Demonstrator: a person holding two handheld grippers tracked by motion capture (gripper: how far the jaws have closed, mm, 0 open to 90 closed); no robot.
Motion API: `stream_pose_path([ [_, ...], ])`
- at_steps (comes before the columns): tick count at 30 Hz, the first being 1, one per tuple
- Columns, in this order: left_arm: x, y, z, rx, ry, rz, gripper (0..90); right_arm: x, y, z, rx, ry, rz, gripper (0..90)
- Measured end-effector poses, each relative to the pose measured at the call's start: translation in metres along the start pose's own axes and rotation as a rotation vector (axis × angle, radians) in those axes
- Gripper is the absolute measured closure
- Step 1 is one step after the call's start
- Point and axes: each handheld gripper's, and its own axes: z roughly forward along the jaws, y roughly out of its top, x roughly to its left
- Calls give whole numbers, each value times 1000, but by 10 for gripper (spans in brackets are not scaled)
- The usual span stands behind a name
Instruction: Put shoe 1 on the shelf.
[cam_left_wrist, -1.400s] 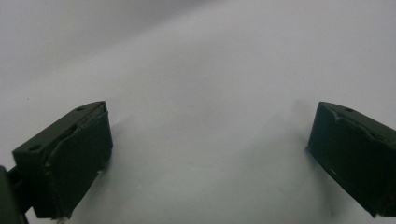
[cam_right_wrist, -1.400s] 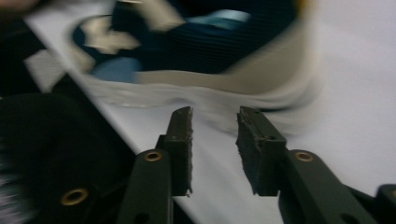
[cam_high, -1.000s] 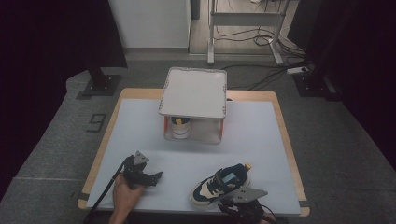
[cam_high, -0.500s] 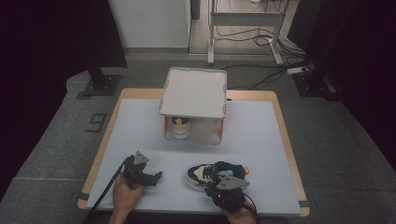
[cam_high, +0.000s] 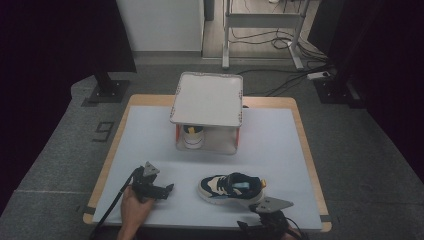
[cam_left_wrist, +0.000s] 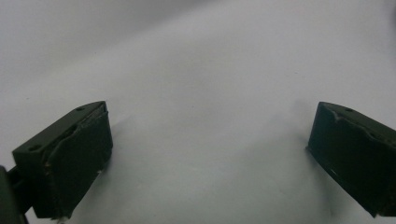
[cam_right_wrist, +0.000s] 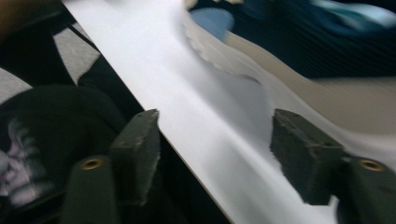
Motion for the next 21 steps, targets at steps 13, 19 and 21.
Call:
stream_pose_path([
  [13,0,0,0,0,0,0,0,-56,11,-7,-62,-62,-7,72],
  [19,0,0,0,0,0,1,0,-66,30,21,-55,26,-81,87],
  [21,0,0,0,0,0,1,0,-64,32,25,-41,16,-95,89],
])
